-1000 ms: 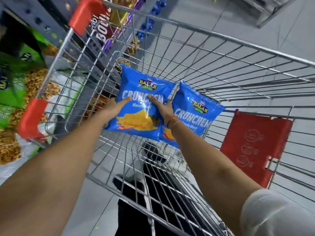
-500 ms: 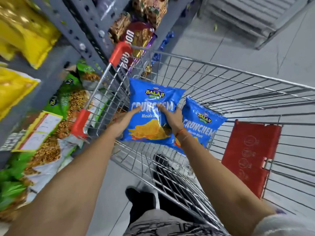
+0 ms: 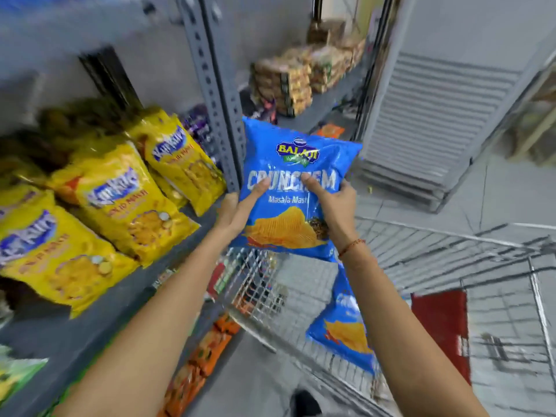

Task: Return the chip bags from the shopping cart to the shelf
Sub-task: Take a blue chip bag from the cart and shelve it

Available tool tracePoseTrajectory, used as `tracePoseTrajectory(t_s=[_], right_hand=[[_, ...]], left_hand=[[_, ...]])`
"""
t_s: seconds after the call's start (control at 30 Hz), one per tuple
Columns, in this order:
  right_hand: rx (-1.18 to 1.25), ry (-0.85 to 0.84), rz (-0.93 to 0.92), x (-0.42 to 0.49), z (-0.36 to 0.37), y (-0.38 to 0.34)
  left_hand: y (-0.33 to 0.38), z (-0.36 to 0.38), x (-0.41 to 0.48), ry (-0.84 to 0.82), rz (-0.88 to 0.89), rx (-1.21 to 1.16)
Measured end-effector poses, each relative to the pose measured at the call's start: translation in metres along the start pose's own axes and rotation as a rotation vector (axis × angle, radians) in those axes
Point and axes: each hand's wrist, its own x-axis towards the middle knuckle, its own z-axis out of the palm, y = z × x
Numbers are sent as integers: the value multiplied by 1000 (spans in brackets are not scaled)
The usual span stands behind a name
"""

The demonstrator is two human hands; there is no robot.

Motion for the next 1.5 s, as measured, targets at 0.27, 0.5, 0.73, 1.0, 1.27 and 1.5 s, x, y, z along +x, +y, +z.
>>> tracePoseTrajectory(t_s=[0.27, 0.5, 0.73, 1.0, 1.27, 1.5], right_hand=[[166, -212, -410, -49, 71, -180], [274, -427, -625, -89, 146, -284], [306, -627, -721, -123, 251, -321], [191, -720, -695, -133, 334, -301], [84, -739, -620, -120, 366, -285], [39, -673, -643, -122, 362, -281]], left_hand=[[144, -92, -82, 280, 423, -43], [215, -177, -152, 470, 634, 16], [229, -264, -189, 783, 646, 74], [202, -318, -187, 873, 524, 39], [179, -345, -154, 928, 340, 26], [189, -333, -168, 1017, 304, 86]])
